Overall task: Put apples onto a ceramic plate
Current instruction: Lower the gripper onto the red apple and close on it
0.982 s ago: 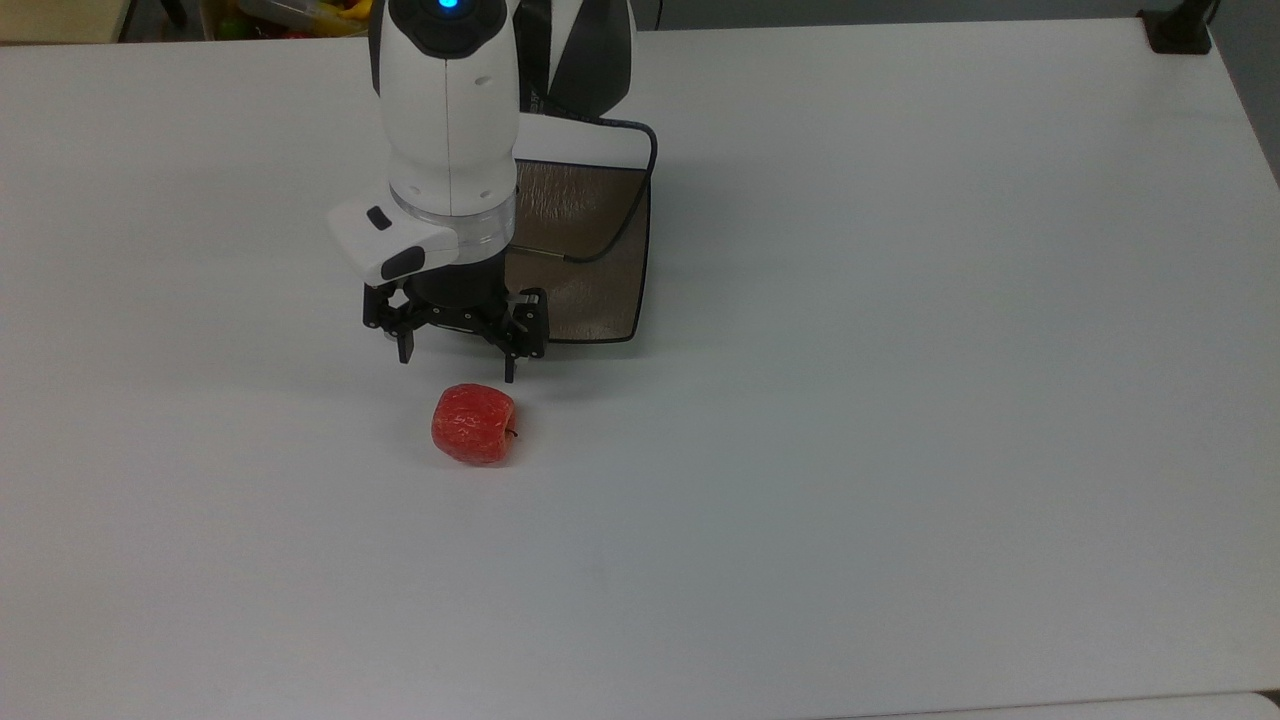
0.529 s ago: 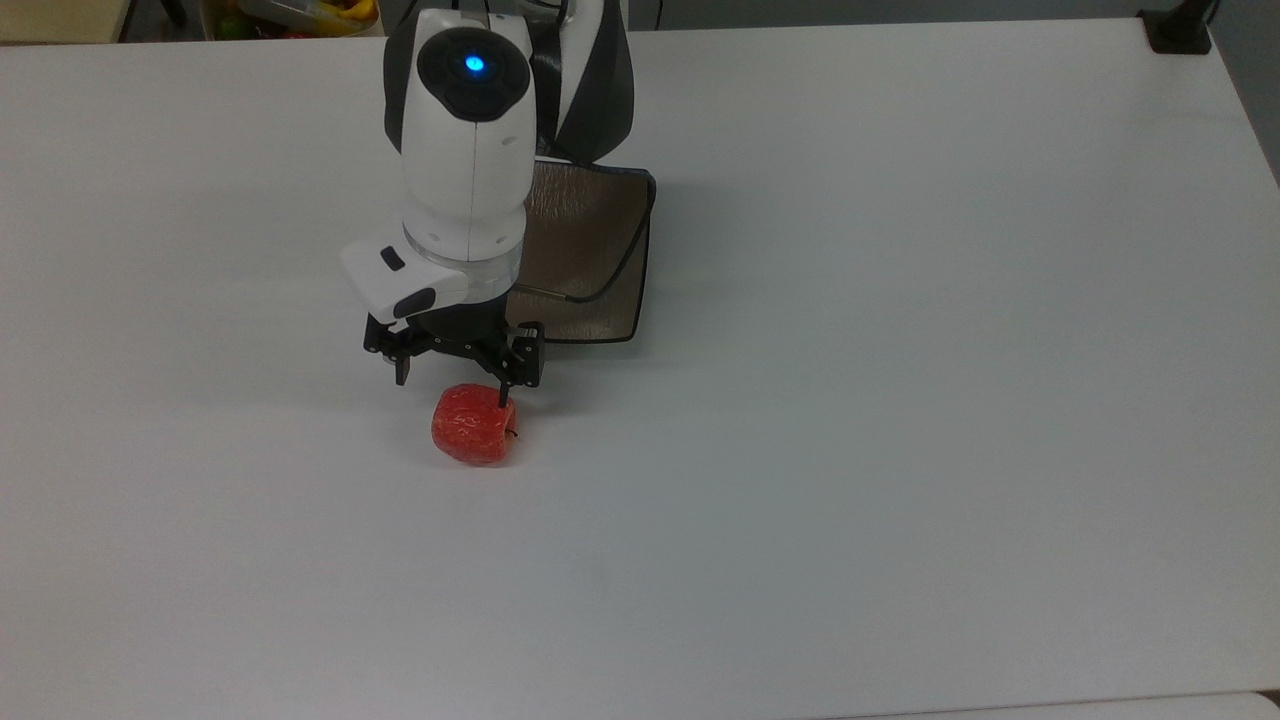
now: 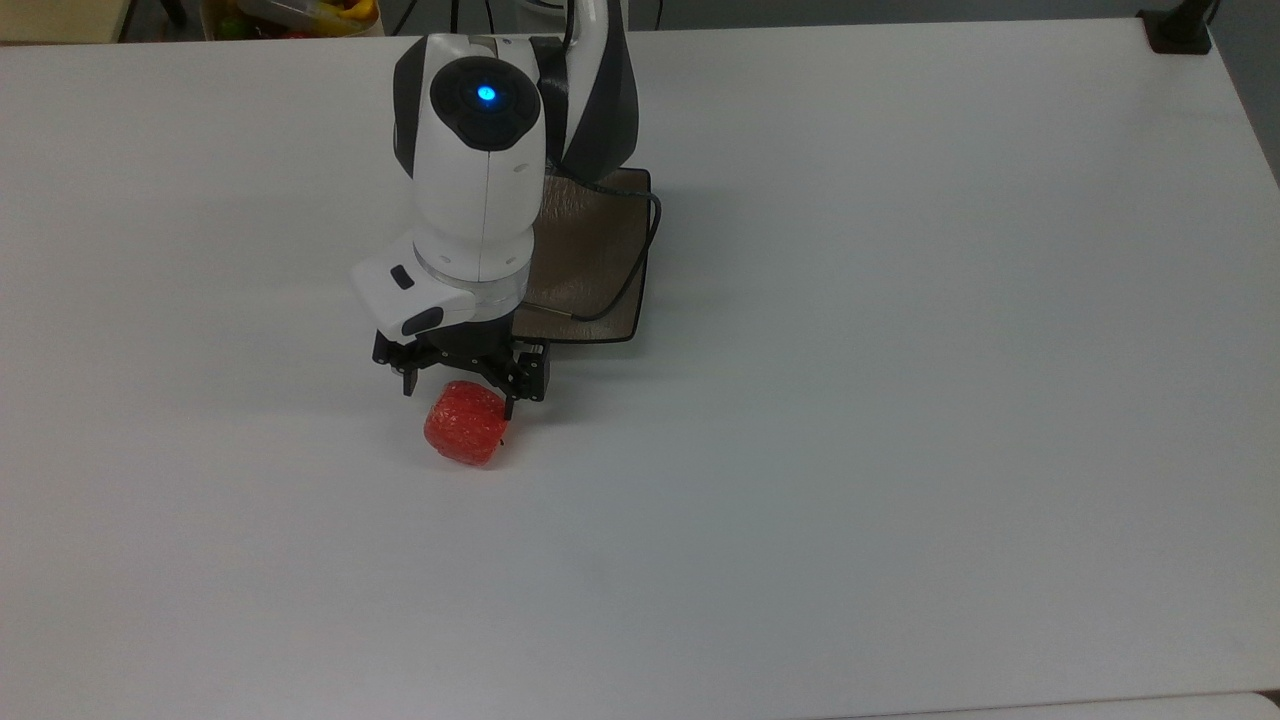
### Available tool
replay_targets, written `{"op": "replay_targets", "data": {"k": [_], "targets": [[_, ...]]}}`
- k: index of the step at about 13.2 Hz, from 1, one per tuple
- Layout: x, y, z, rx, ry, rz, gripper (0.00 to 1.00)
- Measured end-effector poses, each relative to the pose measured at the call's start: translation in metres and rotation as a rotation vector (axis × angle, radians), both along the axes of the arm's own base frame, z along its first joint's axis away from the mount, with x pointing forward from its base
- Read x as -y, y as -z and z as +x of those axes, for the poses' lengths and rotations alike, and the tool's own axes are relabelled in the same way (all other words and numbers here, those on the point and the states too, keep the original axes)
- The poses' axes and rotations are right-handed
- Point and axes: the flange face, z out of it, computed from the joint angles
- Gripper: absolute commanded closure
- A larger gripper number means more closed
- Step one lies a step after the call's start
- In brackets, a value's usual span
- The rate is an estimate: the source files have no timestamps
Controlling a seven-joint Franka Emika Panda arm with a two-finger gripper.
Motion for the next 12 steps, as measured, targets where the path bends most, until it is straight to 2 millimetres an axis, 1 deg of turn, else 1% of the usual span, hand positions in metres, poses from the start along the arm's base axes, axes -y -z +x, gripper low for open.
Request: {"op": "replay_targets", "data": {"k": [5, 6, 7, 8, 10, 12], "targets": [[0.0, 0.015, 0.004, -0.009, -0.001, -0.026, 0.0], [-0.001, 0.017, 0.005, -0.001, 0.0, -0.031, 0.04], [-0.002, 0.019, 0.007, 0.019, 0.0, -0.035, 0.22], [-0.003, 0.022, 0.008, 0.028, -0.003, -0.044, 0.45], [-0.003, 0.025, 0.009, 0.029, -0.008, -0.058, 0.45], [-0.003, 0.023, 0.009, 0.032, -0.006, -0.058, 0.45]]}}
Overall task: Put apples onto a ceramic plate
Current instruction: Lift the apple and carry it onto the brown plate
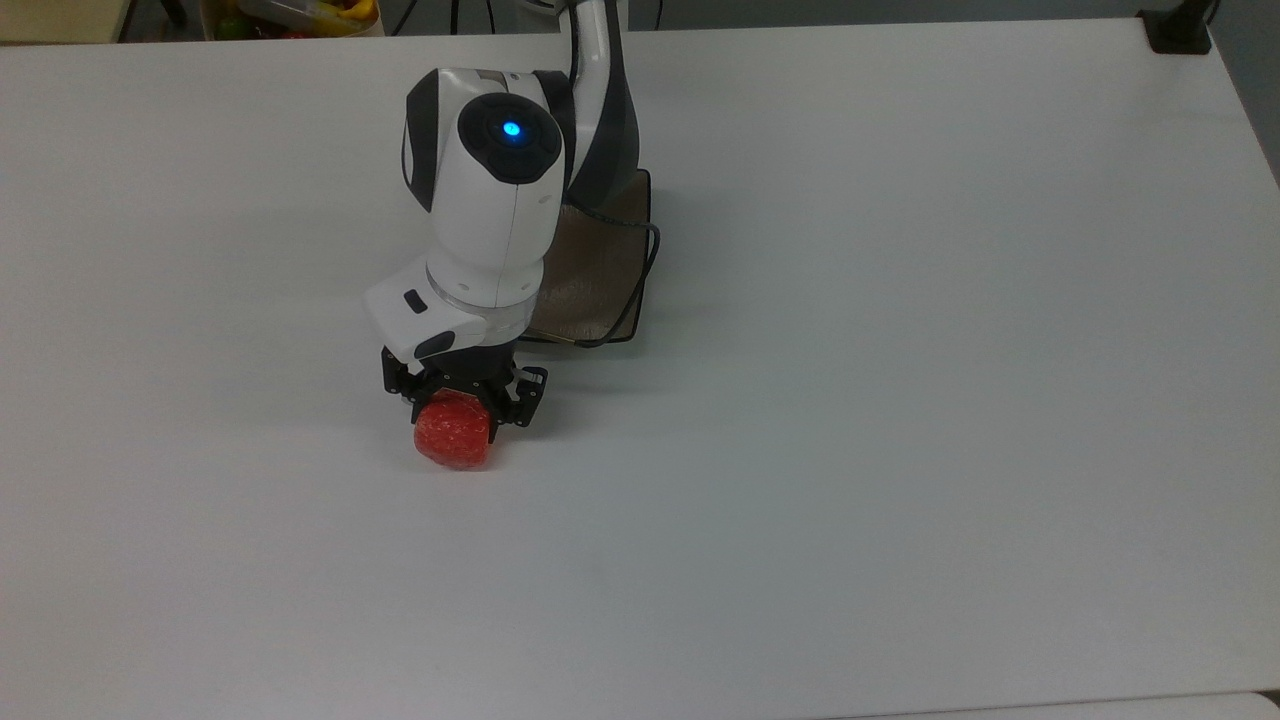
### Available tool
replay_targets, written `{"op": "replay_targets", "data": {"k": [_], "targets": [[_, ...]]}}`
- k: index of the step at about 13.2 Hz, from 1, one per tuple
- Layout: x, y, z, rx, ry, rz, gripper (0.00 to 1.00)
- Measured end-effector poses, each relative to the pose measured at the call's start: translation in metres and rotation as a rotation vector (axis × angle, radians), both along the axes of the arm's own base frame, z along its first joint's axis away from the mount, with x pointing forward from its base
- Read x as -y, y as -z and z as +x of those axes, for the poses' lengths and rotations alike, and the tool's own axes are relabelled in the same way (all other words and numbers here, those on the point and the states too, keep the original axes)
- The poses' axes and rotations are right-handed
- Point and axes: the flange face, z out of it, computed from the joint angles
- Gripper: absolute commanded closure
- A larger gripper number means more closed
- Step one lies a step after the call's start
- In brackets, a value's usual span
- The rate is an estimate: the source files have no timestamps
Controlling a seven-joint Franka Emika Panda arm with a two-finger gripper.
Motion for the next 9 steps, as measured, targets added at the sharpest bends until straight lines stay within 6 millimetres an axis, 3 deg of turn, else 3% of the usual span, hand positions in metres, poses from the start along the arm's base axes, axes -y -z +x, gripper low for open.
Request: {"op": "replay_targets", "data": {"k": [4, 7, 9], "targets": [[0.002, -0.013, 0.004, 0.026, 0.014, 0.006, 0.43], [0.004, -0.057, -0.001, 0.08, 0.023, 0.028, 0.37], [-0.003, -0.078, -0.02, 0.082, 0.027, 0.052, 0.37]]}}
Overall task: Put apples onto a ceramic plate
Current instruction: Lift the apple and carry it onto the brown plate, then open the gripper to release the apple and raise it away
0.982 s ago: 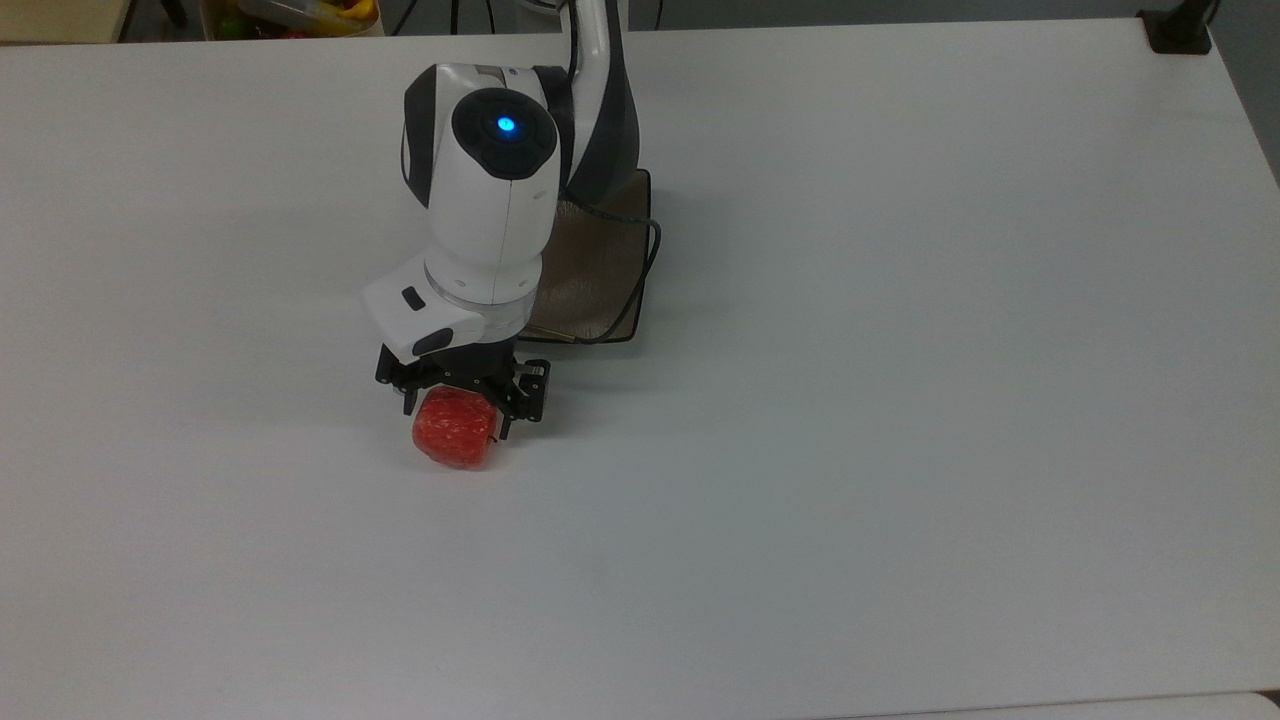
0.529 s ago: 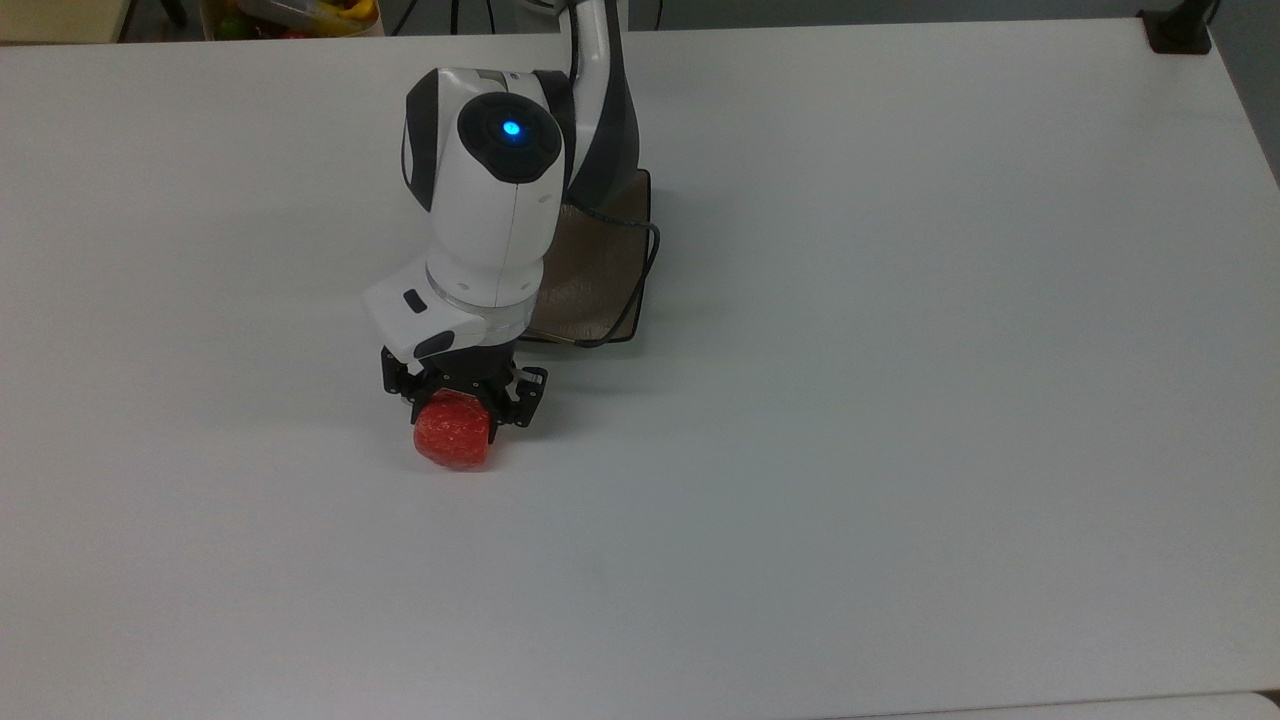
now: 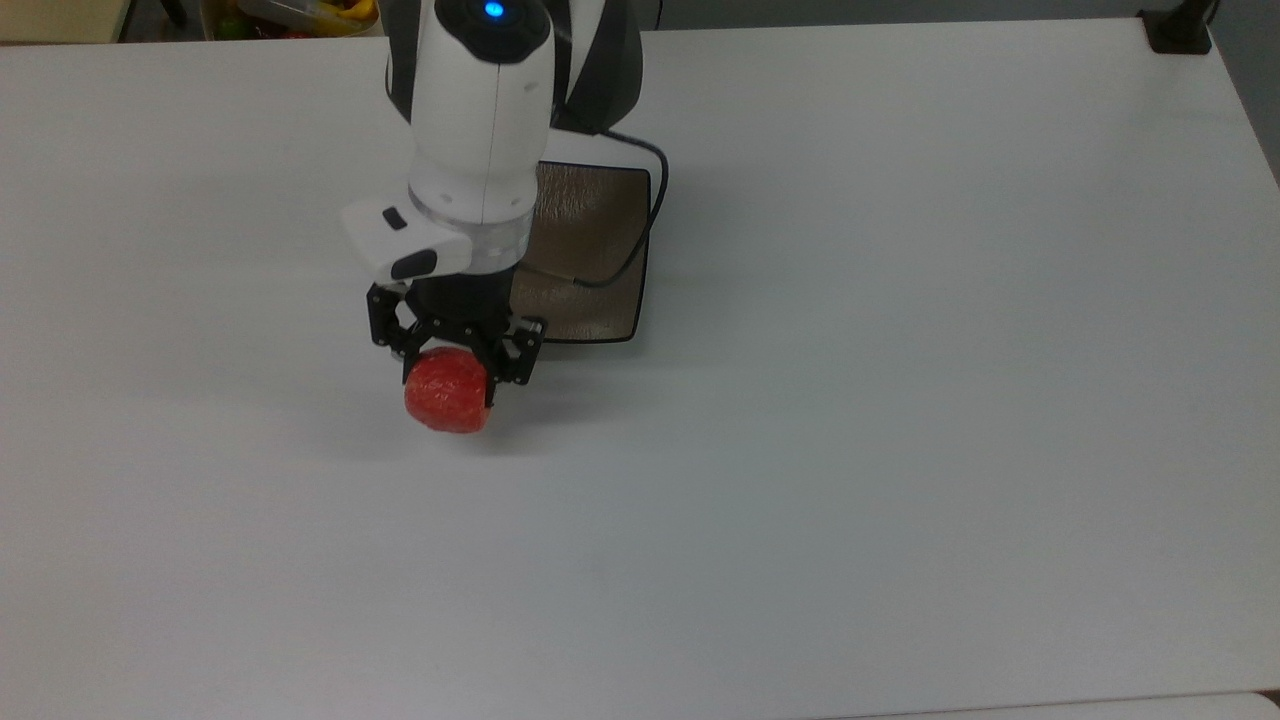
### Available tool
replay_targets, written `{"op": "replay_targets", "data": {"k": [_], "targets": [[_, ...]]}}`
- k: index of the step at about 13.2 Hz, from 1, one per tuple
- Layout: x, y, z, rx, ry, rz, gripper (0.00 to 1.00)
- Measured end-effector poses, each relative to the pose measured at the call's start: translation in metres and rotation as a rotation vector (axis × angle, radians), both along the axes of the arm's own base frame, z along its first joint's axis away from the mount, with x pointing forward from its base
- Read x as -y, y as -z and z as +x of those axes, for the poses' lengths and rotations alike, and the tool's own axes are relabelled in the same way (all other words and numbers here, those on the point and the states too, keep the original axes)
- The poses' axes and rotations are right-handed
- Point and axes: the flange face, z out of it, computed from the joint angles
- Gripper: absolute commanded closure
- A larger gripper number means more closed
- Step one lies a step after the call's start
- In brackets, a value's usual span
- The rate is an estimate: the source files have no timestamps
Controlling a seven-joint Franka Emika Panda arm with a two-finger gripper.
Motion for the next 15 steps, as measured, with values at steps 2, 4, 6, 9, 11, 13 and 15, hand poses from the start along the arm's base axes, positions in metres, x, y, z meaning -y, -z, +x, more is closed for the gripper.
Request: {"op": "replay_targets", "data": {"k": [2, 4, 6, 9, 11, 13, 15], "targets": [[-0.01, -0.009, -0.026, -0.027, -0.007, 0.009, 0.37], [-0.019, -0.014, -0.051, -0.095, -0.017, 0.01, 0.37], [-0.023, -0.013, -0.068, -0.183, -0.052, 0.005, 0.12], [-0.041, 0.004, -0.082, -0.271, -0.102, -0.009, 0.0], [-0.043, 0.006, -0.083, -0.275, -0.108, -0.01, 0.0], [-0.043, 0.006, -0.083, -0.275, -0.108, -0.01, 0.0], [-0.043, 0.005, -0.083, -0.273, -0.107, -0.01, 0.0]]}}
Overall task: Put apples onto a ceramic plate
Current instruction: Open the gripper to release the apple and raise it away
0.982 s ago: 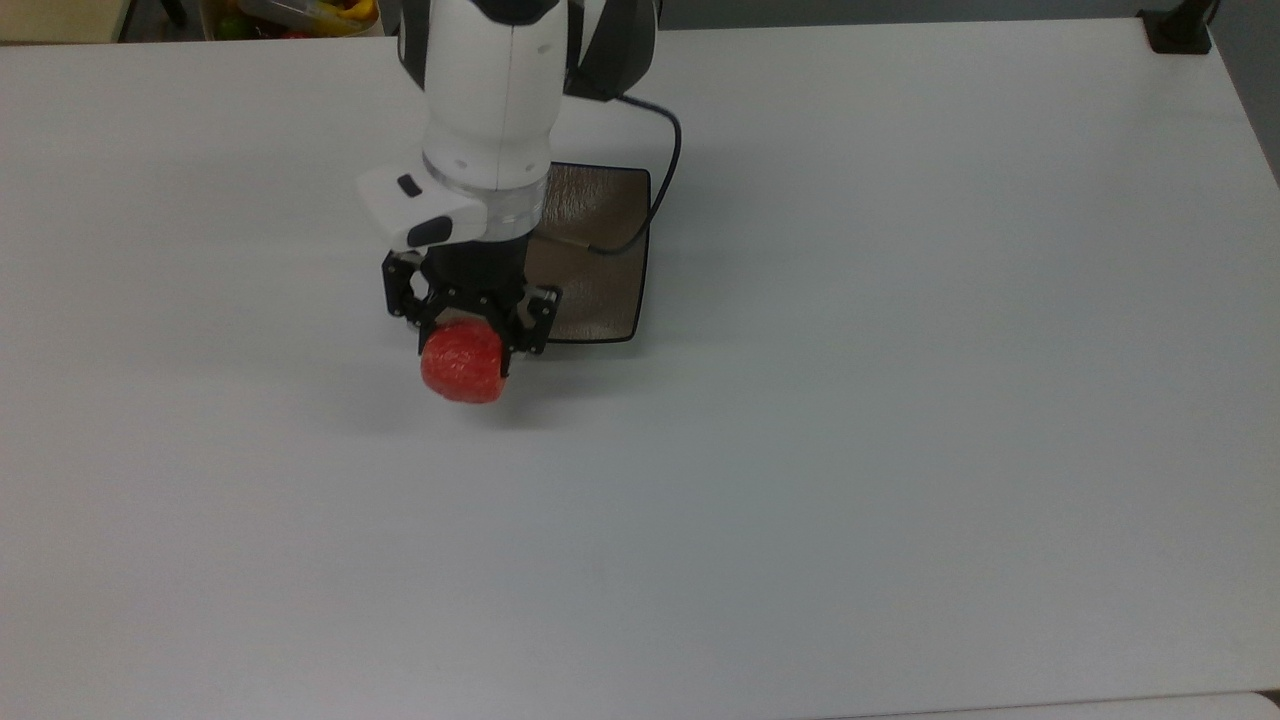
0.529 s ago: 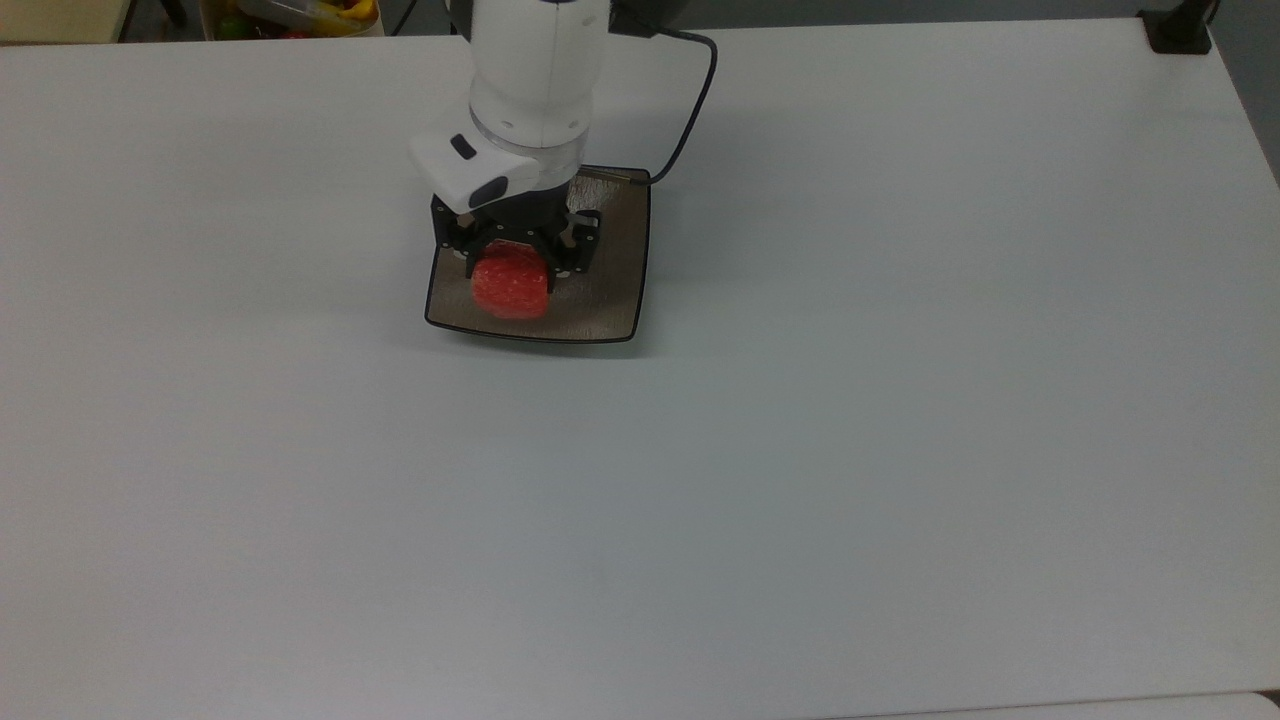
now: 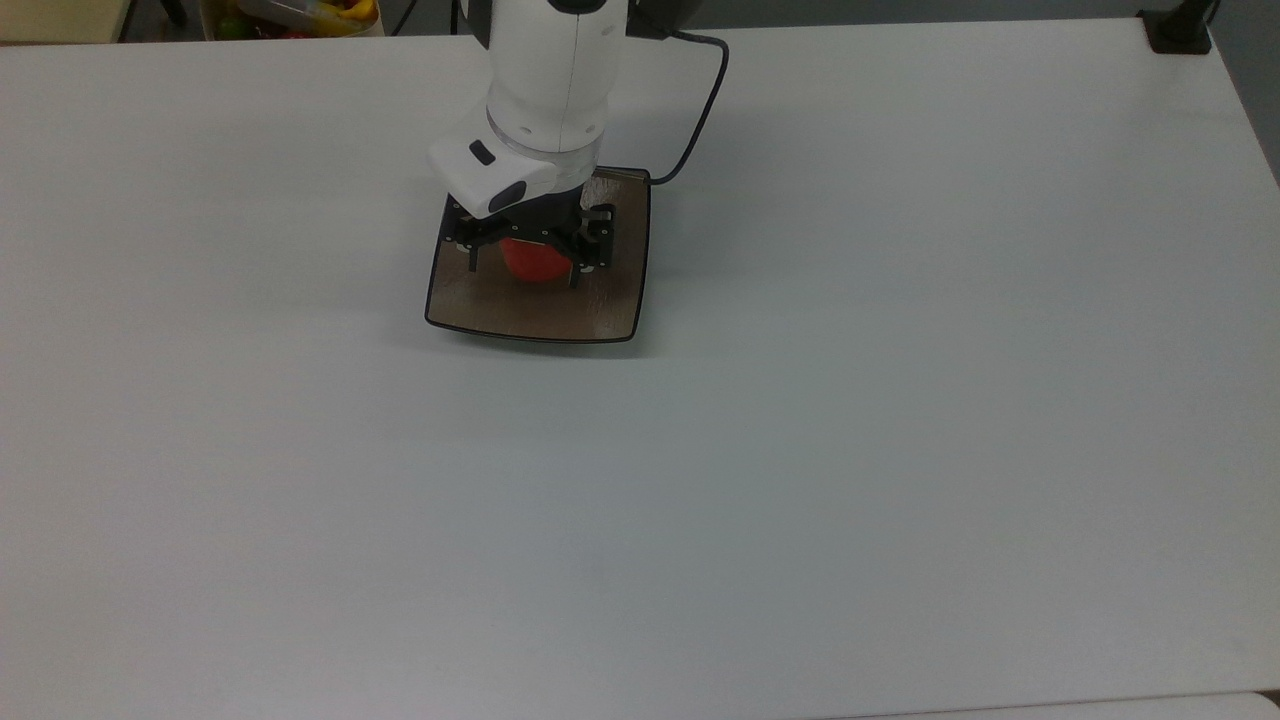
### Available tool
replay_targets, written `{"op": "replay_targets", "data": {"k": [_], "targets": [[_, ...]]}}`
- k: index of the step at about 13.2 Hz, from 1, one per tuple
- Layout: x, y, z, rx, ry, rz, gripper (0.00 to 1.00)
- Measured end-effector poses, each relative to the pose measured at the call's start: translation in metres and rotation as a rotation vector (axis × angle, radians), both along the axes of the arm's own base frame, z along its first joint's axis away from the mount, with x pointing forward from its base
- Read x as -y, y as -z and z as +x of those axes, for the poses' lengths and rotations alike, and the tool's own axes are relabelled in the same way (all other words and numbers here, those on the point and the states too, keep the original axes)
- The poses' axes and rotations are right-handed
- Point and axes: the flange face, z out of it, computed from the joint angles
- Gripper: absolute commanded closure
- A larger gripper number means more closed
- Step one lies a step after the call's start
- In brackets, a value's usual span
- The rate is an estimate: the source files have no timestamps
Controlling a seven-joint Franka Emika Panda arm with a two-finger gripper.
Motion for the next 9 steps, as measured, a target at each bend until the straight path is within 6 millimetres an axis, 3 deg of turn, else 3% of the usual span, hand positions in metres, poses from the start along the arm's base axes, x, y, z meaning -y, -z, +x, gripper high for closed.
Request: {"op": "replay_targets", "data": {"k": [3, 7, 9], "targets": [[-0.001, -0.015, -0.005, -0.015, 0.044, 0.057, 0.0], [0.002, -0.078, -0.037, -0.063, 0.104, 0.09, 0.0], [0.014, -0.103, -0.049, -0.051, 0.101, 0.121, 0.0]]}}
